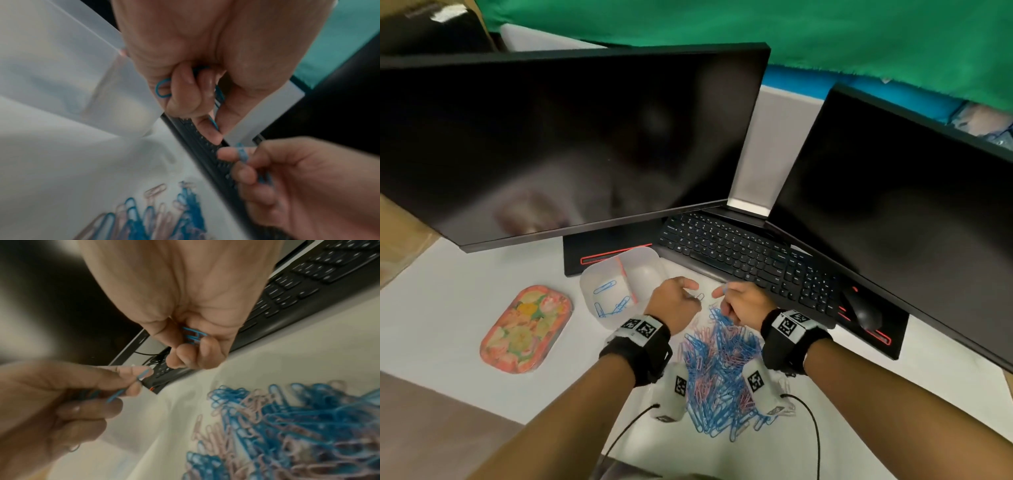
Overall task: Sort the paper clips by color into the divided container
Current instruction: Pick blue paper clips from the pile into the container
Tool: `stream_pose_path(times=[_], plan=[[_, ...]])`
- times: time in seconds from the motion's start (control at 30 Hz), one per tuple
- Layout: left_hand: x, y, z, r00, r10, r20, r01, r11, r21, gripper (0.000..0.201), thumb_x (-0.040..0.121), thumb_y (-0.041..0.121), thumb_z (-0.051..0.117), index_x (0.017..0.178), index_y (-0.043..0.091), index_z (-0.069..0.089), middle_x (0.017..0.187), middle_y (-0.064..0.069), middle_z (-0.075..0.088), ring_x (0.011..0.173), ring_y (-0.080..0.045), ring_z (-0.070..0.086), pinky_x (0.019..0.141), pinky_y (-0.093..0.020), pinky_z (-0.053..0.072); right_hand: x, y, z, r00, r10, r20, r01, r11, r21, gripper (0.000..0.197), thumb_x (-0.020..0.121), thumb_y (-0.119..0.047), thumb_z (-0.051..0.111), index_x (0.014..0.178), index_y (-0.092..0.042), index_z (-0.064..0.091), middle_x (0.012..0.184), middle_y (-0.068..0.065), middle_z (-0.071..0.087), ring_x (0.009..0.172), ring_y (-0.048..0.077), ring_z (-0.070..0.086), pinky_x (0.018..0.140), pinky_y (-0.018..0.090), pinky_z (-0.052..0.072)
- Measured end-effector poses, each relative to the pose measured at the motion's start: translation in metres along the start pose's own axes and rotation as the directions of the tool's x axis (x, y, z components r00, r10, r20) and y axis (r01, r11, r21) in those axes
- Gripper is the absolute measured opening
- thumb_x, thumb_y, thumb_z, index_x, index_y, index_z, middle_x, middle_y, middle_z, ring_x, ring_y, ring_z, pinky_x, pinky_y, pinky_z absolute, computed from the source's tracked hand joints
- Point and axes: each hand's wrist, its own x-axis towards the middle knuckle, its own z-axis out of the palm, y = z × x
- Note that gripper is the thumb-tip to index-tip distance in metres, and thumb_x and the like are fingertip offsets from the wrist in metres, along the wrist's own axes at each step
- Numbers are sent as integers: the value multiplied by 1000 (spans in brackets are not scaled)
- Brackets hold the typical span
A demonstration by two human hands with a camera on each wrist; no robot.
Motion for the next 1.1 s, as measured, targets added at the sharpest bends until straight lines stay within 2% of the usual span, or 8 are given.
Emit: stream_pose_path(times=[0.13,0.2,0.33,0.53,0.73,0.9,1.03,1.1], plan=[[-18,4,-31,997,-68,-31,51,924,-380,36,82,-7,41,95,11,69,68,-1,54,49,-15,39,47,-21,27,-16,-19,26,996,4,91,-10,998,66,37,90,-4,30,100,-20,61,61,2,55,47,14,41,43,21,32],[-22,3,-51,990,-129,-64,73,833,-548,34,79,-10,36,81,8,65,64,-2,42,40,-12,26,44,-17,19,-22,-27,39,987,14,160,-30,995,99,33,89,-3,30,93,-15,60,60,4,53,46,14,38,41,21,28],[-21,-3,-89,964,-209,-162,44,730,-683,24,81,1,34,68,14,49,63,-3,37,36,-10,27,39,-14,21,-26,-41,62,974,68,215,-99,985,138,26,87,0,30,83,-9,54,59,6,50,45,15,36,39,18,26],[2,-9,-114,945,-213,-248,34,819,-573,27,84,1,34,65,11,52,58,-6,43,52,-18,37,55,-25,31,-21,-70,84,971,124,204,-168,963,212,19,88,-2,35,84,-9,52,62,9,49,48,17,39,44,21,28],[2,-19,-120,947,-127,-296,-10,908,-419,25,86,9,41,67,11,57,74,-9,60,71,-21,56,70,-32,44,-10,-109,106,971,56,231,-86,989,123,11,89,-2,43,87,-6,53,72,11,56,57,21,52,52,29,44],[-8,-24,-132,909,-69,-410,-87,932,-351,22,68,27,42,61,16,59,73,-8,64,80,-28,61,83,-44,49,10,-128,128,968,80,237,-84,996,5,14,90,-2,43,97,0,55,77,15,60,65,27,60,65,36,55],[-12,-27,-137,879,-61,-473,-110,939,-326,24,83,18,44,64,18,59,80,-11,66,87,-31,62,85,-46,50,22,-137,136,968,90,234,-60,989,-135,14,82,-5,47,85,-1,61,81,17,65,81,35,69,78,45,56],[-12,-28,-137,872,-51,-488,-119,943,-312,25,87,15,44,67,18,59,80,-11,65,87,-30,62,84,-45,51,25,-138,134,975,52,218,-18,987,-157,24,78,-11,51,97,-4,64,85,13,64,76,30,67,74,43,58]])
